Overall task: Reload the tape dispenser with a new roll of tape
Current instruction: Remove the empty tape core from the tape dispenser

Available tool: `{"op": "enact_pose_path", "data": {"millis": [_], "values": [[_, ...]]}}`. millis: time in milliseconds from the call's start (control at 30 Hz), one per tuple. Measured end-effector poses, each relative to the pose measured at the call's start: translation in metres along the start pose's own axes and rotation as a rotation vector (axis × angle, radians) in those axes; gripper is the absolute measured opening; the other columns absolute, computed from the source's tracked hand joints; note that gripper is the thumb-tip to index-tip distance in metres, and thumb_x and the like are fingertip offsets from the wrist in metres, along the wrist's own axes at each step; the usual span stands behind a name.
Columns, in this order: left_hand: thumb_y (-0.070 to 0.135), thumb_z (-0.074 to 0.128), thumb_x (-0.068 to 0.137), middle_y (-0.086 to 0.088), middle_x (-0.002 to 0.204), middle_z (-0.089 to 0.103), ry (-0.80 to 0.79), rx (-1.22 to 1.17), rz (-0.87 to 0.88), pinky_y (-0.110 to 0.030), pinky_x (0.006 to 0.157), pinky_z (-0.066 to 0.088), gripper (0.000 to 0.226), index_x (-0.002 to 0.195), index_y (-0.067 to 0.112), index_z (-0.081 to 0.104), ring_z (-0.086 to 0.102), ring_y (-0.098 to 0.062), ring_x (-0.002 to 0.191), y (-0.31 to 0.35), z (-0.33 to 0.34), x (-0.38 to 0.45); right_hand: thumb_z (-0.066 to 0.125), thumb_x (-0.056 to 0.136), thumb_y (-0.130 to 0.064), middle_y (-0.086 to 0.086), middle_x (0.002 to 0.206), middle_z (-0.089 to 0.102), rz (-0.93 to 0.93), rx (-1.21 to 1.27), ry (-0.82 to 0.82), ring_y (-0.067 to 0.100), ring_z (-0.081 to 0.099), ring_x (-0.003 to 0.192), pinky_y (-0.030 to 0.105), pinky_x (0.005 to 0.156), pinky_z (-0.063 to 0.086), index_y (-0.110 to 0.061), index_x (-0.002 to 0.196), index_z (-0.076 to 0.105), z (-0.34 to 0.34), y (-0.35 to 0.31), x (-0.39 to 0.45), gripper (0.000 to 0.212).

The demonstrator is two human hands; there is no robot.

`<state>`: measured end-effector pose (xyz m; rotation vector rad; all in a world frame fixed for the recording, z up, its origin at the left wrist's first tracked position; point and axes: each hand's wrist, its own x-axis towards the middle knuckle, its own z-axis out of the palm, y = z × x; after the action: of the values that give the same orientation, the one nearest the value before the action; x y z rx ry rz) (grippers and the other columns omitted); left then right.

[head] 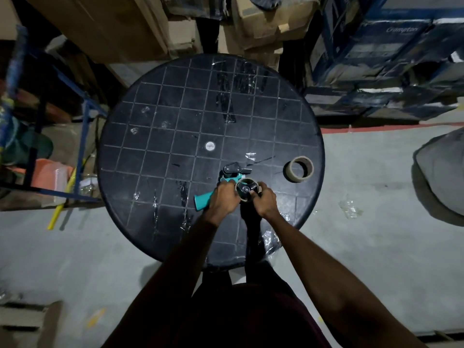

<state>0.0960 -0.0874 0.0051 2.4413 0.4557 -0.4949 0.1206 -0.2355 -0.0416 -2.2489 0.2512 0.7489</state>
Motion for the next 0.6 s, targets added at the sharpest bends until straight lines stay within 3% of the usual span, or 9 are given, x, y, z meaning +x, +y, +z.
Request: {"op": "enact_pose_path", "data": {"millis": [133, 333, 467, 600], "values": [[0.012, 0.056, 0.085, -0.018, 0.109, 0.068, -0.048, 0.023, -0.015, -0.047, 0.085, 0.057, 0.025, 0.108, 0.007, 0.065, 0.066, -0.039, 0.099, 0.000, 0.000, 0.015, 0.060, 0.099, -0.024, 0.022, 0.113, 0.065, 0.057, -0.010, 0.074, 0.038, 0.062, 0.105, 0.038, 0.086, 0.049, -0.003, 0.111, 0.057, -0.008, -0.018, 0.002, 0.025], [0.033, 0.049, 0.098, -0.018, 0.108, 0.068, -0.173, 0.047, -0.062, -0.044, 0.082, 0.058, 0.029, 0.110, 0.010, 0.063, 0.067, -0.036, 0.091, 0.001, 0.012, 0.030, 0.067, 0.095, -0.016, 0.020, 0.119, 0.070, 0.095, -0.005, -0.009, 0.034, 0.064, 0.113, 0.034, 0.101, 0.050, -0.008, 0.131, 0.059, -0.005, -0.014, 0.018, 0.038], [0.032, 0.046, 0.100, -0.017, 0.112, 0.067, -0.181, 0.053, -0.070, -0.044, 0.086, 0.053, 0.030, 0.112, 0.010, 0.062, 0.064, -0.036, 0.101, 0.005, 0.016, 0.033, 0.062, 0.096, -0.015, 0.022, 0.111, 0.072, 0.126, 0.013, 0.003, 0.037, 0.064, 0.110, 0.030, 0.091, 0.048, -0.006, 0.113, 0.072, -0.003, -0.013, 0.019, 0.022], [0.035, 0.047, 0.095, -0.015, 0.104, 0.066, -0.161, -0.045, -0.113, -0.046, 0.080, 0.059, 0.030, 0.105, 0.011, 0.063, 0.067, -0.032, 0.088, 0.004, 0.019, 0.036, 0.068, 0.089, -0.018, 0.022, 0.110, 0.072, 0.186, 0.070, 0.035, 0.036, 0.064, 0.110, 0.030, 0.092, 0.050, -0.003, 0.112, 0.073, -0.001, -0.013, 0.022, 0.027]]}}
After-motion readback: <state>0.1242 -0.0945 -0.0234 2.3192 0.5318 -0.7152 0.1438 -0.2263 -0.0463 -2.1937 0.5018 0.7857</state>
